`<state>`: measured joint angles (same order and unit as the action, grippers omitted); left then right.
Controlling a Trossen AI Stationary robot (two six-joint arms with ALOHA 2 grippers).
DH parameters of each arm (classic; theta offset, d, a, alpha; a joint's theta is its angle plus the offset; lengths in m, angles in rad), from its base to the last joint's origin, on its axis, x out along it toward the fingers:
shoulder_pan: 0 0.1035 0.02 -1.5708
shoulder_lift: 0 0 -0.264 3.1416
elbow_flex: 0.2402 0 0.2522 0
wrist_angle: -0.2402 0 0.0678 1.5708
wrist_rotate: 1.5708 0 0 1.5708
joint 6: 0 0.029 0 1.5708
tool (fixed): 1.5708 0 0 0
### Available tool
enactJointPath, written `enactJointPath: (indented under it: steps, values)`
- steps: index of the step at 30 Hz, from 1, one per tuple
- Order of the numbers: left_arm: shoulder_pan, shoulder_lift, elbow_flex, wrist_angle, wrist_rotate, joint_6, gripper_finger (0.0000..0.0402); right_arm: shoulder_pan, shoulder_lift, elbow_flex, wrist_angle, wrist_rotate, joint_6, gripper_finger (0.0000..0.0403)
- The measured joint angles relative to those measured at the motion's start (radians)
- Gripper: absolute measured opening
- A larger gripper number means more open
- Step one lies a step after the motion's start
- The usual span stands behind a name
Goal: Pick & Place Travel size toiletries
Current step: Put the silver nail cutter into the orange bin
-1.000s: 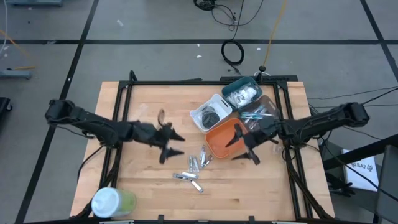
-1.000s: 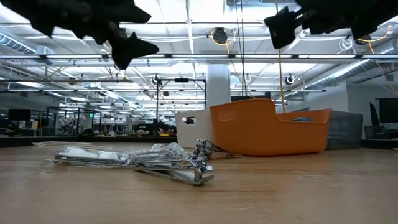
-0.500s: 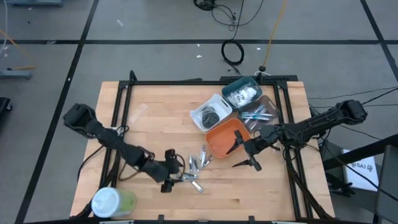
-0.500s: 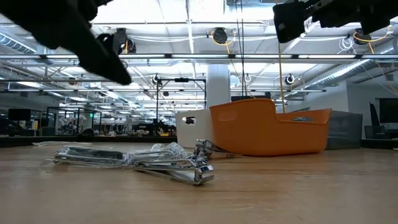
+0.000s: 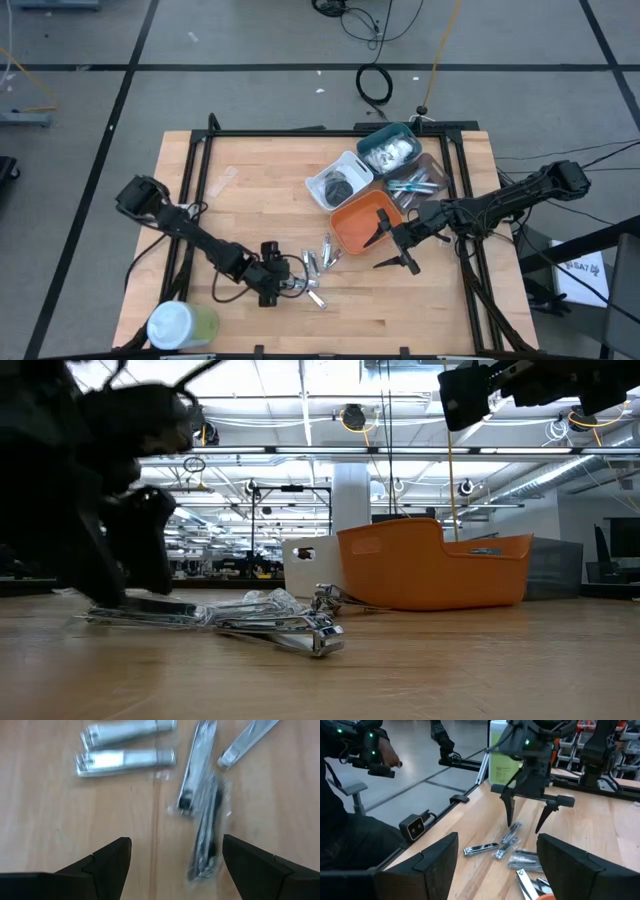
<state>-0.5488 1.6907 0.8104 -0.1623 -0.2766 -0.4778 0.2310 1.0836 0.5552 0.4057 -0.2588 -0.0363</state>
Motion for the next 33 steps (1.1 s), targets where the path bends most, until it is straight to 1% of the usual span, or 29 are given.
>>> enactJointPath:
  steps: [4,7,12,17,23,28,31,33]
  values:
    - [-0.002,0.026,-0.001,0.021,0.02,0.0,0.0307,0.0,0.0,0.0,-0.014,0.0,0.009,0.0256]
    - [-0.007,0.047,-0.001,0.05,0.033,0.006,0.0293,0.0,0.0,0.0,-0.03,0.0,0.009,0.0256]
    - [-0.008,0.081,0.002,0.094,0.068,0.026,0.0238,0.0,0.0,0.0,-0.045,0.002,0.009,0.0256]
    - [-0.005,0.088,0.002,0.117,0.074,-0.009,0.0179,0.0,0.0,0.0,-0.042,0.002,0.014,0.0256]
    - [0.0,0.089,0.0,0.138,0.09,-0.111,0.0137,0.0,0.0,0.0,-0.044,0.003,0.032,0.0256]
    - [-0.016,0.089,0.0,0.137,0.096,-0.1,0.0103,0.0,0.0,0.0,-0.044,0.003,0.032,0.0256]
    - [-0.017,0.084,0.0,0.138,0.116,-0.104,0.007,0.0,-0.013,0.0,-0.048,0.014,0.053,0.0256]
    - [-0.017,0.065,-0.001,0.134,0.15,-0.099,0.0045,-0.001,-0.03,0.0,-0.055,0.047,0.068,0.0256]
